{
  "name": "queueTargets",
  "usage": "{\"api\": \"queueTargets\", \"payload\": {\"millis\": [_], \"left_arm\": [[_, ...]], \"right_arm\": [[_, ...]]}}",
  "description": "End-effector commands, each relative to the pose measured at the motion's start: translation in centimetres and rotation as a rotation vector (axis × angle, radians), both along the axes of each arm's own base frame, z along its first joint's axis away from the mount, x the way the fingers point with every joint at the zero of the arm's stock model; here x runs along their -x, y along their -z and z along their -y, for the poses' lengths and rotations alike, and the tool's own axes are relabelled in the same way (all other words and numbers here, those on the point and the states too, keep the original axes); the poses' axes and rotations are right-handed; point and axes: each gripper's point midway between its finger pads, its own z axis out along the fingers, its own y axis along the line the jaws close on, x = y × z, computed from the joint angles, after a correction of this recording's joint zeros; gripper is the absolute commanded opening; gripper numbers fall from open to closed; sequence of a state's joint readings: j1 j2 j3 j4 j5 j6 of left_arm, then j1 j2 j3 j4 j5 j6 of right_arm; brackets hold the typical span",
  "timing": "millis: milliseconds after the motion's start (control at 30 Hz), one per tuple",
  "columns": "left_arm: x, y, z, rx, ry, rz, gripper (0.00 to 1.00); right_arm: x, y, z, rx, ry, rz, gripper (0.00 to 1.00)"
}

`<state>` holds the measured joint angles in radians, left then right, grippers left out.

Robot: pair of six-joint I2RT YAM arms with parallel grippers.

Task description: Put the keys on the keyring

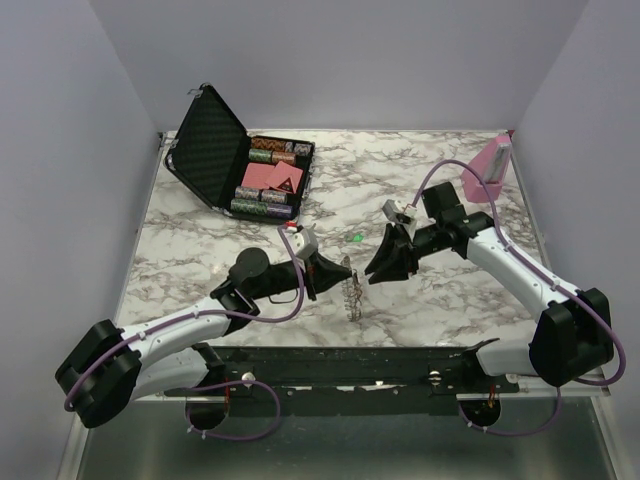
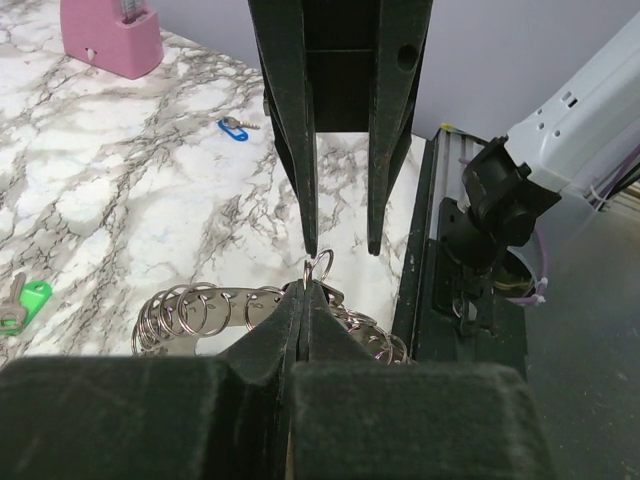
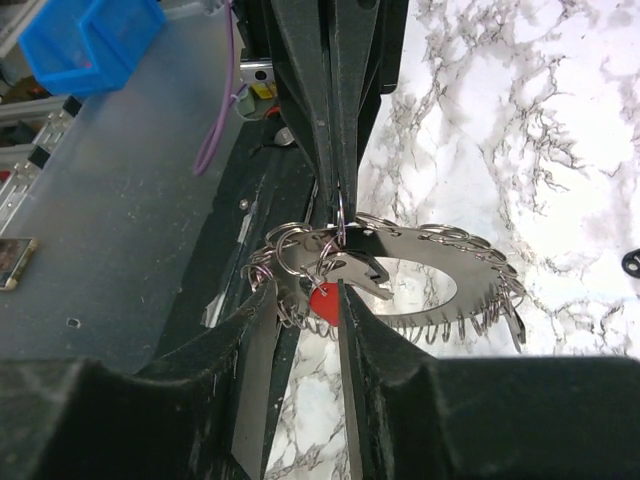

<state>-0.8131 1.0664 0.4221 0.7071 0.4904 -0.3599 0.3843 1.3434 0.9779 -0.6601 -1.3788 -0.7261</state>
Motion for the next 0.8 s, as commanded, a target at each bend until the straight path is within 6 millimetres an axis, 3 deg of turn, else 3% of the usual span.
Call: {"api": "queueTargets", "payload": {"millis": [0,400,767], "left_arm": [[0.8,-1.5,0.3,0.01,0.052,0.08,0.0],[0.6,-2.0,2.3,-0.002,0.053,0.08,0.0],[-0.3,-2.0,1.9,-0.006,-0.018,0.076,0.0]], "right_arm": [[0.3,-1.4,0.0,-0.036,-0.011,-0.012,0.4],[-0.5,-0.9,-0.2,-0.015,0.03,-0.053,0.46],[-0.5,-0.8,-0.3,-0.015,0.034,-0.074,0.47]]}}
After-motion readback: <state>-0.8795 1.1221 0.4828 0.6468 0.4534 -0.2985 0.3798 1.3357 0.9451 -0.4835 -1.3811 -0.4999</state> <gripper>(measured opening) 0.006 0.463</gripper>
